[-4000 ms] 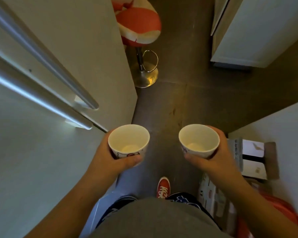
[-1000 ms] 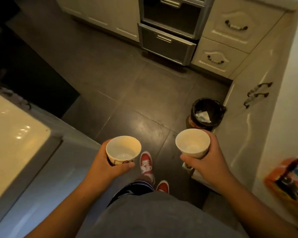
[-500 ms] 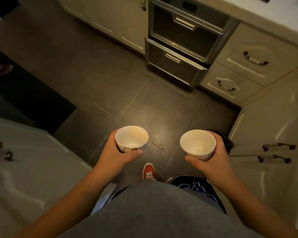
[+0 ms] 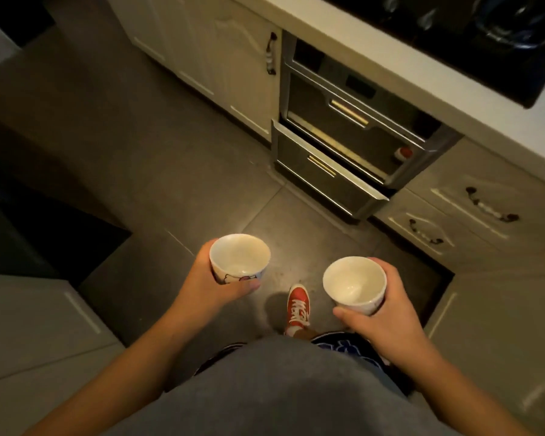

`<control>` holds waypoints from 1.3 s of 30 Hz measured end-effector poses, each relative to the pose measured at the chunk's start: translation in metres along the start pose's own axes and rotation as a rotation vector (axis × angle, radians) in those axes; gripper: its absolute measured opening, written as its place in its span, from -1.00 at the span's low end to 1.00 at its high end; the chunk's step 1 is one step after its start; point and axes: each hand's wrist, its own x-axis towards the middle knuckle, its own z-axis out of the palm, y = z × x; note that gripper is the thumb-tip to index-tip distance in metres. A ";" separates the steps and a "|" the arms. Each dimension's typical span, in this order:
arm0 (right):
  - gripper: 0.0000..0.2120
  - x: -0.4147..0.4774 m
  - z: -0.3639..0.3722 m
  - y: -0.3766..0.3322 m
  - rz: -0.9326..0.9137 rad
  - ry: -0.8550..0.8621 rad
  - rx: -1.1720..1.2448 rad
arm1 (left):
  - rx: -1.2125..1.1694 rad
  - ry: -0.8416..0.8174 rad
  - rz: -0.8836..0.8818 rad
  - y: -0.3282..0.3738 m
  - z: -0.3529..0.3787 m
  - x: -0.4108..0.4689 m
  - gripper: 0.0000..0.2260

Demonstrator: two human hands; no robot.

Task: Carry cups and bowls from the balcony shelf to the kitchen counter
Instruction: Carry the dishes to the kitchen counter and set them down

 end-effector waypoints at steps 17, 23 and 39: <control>-0.16 0.317 0.135 -0.180 -0.246 -0.395 -0.081 | -0.142 0.399 -0.158 0.027 -0.141 0.139 -0.37; -0.17 0.376 0.172 -0.222 -0.227 -0.364 -0.096 | -0.105 0.381 -0.102 0.051 -0.219 0.216 -0.35; -0.17 0.586 0.249 -0.324 -0.197 -0.375 -0.123 | -0.169 0.406 -0.121 0.113 -0.361 0.455 -0.28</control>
